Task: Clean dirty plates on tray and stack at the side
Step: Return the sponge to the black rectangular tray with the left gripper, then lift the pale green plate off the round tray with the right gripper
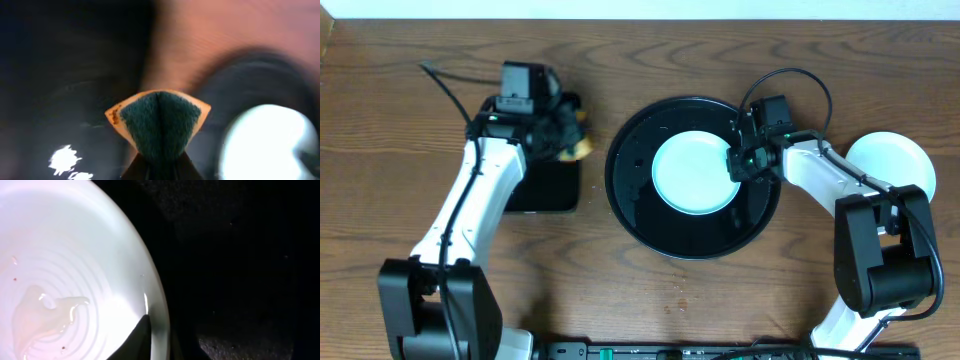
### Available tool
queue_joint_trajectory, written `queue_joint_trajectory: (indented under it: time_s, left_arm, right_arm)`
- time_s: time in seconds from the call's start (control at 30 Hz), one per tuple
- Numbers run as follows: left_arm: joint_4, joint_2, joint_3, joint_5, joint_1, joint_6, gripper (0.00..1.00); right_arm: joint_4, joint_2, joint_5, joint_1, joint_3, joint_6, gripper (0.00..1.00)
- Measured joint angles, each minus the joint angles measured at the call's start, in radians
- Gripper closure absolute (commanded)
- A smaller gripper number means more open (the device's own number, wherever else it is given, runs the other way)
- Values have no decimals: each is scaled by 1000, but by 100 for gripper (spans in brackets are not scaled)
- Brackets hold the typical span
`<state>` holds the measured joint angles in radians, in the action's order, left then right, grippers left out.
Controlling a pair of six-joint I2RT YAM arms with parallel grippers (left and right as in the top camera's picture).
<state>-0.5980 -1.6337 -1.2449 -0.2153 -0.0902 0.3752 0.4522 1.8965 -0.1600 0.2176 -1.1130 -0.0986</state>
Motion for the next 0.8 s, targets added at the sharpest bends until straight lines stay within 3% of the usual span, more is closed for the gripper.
queue_joint_trajectory:
  time_s: [0.13, 0.33, 0.37, 0.43, 0.47, 0.53, 0.8]
  left_arm:
    - [-2, -40, 34, 164, 44, -37, 93]
    - [41, -151, 44, 244, 59, -62, 91]
    - [49, -171, 44, 252, 60, -63, 84]
    - [68, -208, 44, 272, 64, -71, 55]
    - [73, -225, 44, 281, 68, -74, 43]
    - [76, -241, 46, 296, 74, -72, 19]
    - [80, -242, 47, 320, 83, -81, 15]
  right_arm:
    - [0, 0, 1, 0, 0, 0, 89]
    - [0, 0, 1, 0, 0, 0, 88]
    - [0, 0, 1, 0, 0, 0, 89]
    - [-1, 0, 1, 0, 0, 0, 90]
    - [-2, 0, 1, 0, 0, 0, 96]
    - [-16, 0, 0, 0, 0, -2, 99]
    - [-15, -7, 14, 0, -16, 4, 99]
